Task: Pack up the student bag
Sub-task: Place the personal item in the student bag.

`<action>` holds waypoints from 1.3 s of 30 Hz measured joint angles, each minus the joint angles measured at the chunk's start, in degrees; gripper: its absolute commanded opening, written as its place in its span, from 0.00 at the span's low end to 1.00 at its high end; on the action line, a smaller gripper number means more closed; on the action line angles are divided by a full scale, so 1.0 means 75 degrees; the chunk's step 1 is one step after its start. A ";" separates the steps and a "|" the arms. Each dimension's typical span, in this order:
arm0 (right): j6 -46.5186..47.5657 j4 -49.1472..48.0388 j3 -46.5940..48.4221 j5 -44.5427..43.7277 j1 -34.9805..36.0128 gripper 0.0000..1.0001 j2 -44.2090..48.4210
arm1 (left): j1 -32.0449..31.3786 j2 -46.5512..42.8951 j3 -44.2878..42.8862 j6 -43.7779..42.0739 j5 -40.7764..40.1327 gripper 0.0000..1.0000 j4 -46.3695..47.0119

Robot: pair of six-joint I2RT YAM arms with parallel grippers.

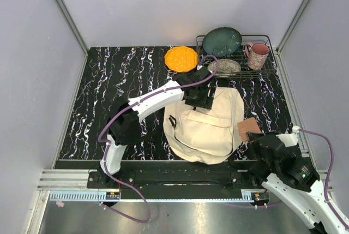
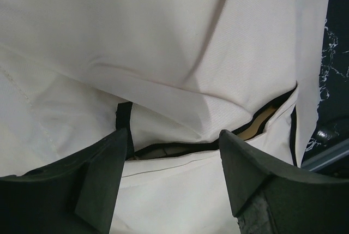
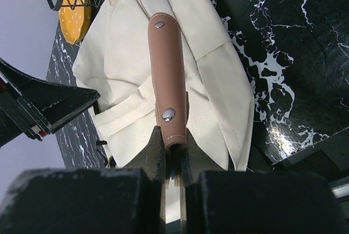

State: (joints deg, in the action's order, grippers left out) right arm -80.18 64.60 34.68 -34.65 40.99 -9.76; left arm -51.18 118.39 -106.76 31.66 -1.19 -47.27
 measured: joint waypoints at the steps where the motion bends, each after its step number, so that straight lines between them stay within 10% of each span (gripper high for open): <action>1: 0.0000 -0.0009 -0.0006 0.0020 0.0000 0.00 0.0003 | -0.0026 -0.0035 0.0023 0.0087 -0.0079 0.69 0.0012; 30: 0.0006 -0.0233 -0.0154 0.0184 0.0000 0.00 0.0111 | -0.0341 0.0391 0.0064 0.1180 -0.0906 0.64 0.0306; 39: 0.0006 -0.0233 -0.0157 0.0192 0.0000 0.00 0.0213 | -0.0318 0.0714 -0.0332 0.1046 -0.1087 0.16 0.0125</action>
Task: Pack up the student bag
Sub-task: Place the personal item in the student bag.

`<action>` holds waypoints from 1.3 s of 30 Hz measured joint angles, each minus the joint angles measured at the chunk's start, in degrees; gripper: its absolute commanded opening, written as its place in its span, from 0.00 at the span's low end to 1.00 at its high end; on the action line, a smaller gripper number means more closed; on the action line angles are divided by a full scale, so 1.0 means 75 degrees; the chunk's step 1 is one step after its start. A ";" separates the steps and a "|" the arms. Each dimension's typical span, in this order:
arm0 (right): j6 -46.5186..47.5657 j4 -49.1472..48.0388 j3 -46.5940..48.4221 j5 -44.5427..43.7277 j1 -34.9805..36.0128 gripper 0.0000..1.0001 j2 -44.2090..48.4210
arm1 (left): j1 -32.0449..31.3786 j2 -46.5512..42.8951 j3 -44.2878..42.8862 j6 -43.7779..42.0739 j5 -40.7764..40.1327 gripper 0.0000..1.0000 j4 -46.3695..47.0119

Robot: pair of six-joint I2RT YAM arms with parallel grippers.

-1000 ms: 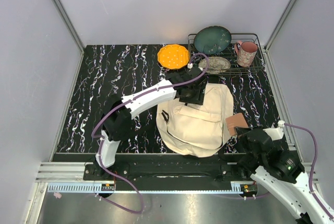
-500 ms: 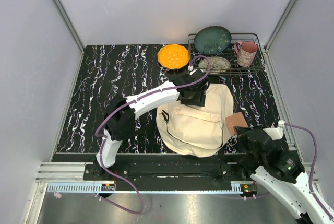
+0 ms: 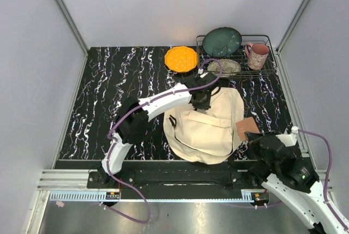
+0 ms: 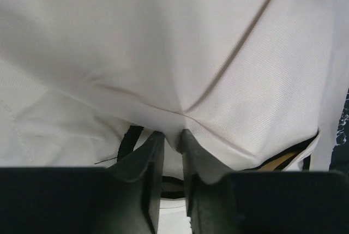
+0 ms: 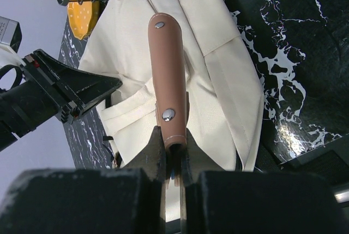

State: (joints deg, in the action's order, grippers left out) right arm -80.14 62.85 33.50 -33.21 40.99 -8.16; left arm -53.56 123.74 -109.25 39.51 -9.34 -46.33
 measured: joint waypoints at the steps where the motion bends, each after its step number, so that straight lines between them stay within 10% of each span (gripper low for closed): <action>1: 0.0000 0.0000 -0.0003 0.0000 0.0000 0.00 0.0003 | 0.0012 0.0015 0.0000 -0.0029 -0.0029 0.12 -0.0041; 3: 0.0000 0.0000 -0.0006 0.0017 0.0000 0.00 0.0006 | 0.0044 0.0017 -0.0003 -0.0047 -0.0035 0.00 -0.0058; 14: 0.0315 -0.0367 -0.0184 0.0344 0.0000 0.00 -0.0020 | 0.0050 -0.0058 -0.0032 -0.0125 -0.0117 0.00 -0.0090; 39: 0.0312 -0.6362 -0.2541 0.3768 -0.0009 0.00 -0.1396 | 0.0166 -0.1810 0.0778 0.0125 -0.0181 0.00 0.0082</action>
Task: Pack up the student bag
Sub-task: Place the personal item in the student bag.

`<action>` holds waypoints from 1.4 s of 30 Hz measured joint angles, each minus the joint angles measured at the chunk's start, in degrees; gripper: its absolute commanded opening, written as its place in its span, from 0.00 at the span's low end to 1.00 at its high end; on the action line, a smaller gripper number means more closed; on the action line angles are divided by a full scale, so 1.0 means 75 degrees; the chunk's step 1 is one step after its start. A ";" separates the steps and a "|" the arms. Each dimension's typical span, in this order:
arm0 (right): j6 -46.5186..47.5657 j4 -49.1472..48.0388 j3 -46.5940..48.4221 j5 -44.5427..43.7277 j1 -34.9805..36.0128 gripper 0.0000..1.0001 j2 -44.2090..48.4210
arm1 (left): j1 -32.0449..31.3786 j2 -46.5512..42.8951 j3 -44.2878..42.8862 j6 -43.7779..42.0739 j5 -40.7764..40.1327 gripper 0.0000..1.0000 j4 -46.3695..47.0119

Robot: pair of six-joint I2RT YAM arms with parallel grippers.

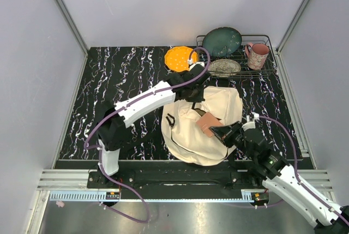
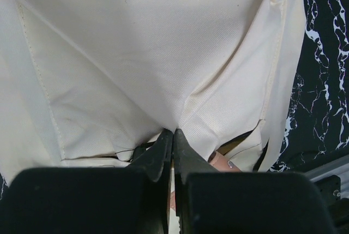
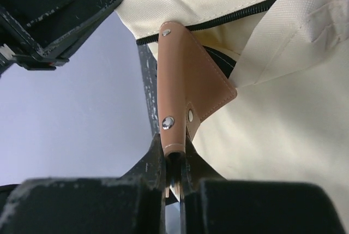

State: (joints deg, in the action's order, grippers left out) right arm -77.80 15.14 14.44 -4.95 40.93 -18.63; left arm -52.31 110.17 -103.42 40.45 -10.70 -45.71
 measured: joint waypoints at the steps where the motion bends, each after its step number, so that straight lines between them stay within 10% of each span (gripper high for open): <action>1: -0.0114 -0.0198 -0.0111 0.0047 0.0000 0.00 0.0003 | 0.0000 -0.0047 0.0076 0.0020 0.0003 0.00 0.0041; 32: -0.1434 -0.2798 -0.1064 0.0766 0.0000 0.00 -0.0898 | 0.0367 -0.0641 0.0880 0.0160 0.0679 0.00 0.0522; 42: -0.1591 -0.2314 -0.1451 -0.0268 0.0000 0.00 0.0895 | 0.0376 -0.0991 0.1376 0.0163 0.0781 0.00 0.0851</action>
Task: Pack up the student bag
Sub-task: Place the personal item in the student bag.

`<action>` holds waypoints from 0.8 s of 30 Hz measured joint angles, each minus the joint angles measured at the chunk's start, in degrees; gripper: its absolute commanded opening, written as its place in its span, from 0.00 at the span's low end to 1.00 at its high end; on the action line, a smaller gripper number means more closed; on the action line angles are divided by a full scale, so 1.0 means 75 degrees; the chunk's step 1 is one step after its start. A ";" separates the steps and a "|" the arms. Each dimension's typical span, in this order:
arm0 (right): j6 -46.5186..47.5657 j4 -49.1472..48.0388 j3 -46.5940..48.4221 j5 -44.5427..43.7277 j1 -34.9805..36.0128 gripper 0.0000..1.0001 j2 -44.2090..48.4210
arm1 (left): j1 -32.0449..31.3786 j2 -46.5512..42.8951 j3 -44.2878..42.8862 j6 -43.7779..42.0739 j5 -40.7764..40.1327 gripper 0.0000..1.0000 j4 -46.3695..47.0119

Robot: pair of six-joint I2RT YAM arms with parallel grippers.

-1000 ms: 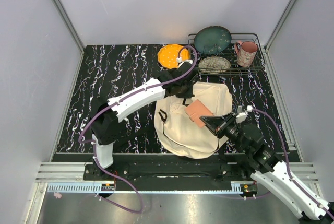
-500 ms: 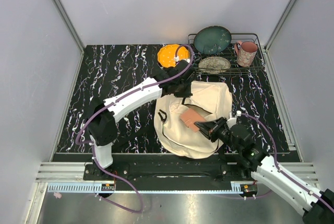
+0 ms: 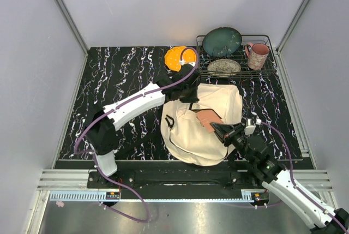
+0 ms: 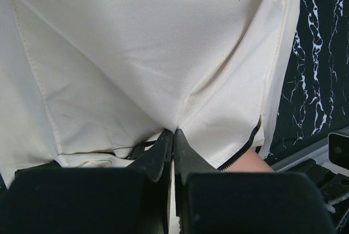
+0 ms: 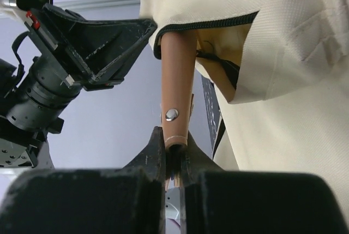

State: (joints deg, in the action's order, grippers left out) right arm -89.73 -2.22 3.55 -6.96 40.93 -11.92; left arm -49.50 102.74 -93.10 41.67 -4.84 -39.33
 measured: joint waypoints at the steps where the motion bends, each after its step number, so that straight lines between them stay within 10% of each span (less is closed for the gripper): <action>1: -0.0041 0.0137 0.0000 -0.0093 0.0003 0.00 0.0134 | 0.0000 -0.0015 0.0003 -0.0003 0.0015 0.00 0.0020; 14: -0.0073 0.0959 0.0152 -0.1364 0.0052 0.00 -0.0195 | 0.0006 -0.0105 0.0119 0.0026 0.0373 0.00 0.0329; 24: -0.0219 -0.1839 0.0612 -0.0828 0.0035 0.00 -0.4284 | 0.0137 -0.0105 0.0119 0.0020 0.0440 0.00 0.0204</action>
State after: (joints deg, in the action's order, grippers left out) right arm -91.37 -16.01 8.14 -13.17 41.19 -44.05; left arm -48.47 101.95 -92.20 41.82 -1.54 -37.80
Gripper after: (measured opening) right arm 0.077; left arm 0.020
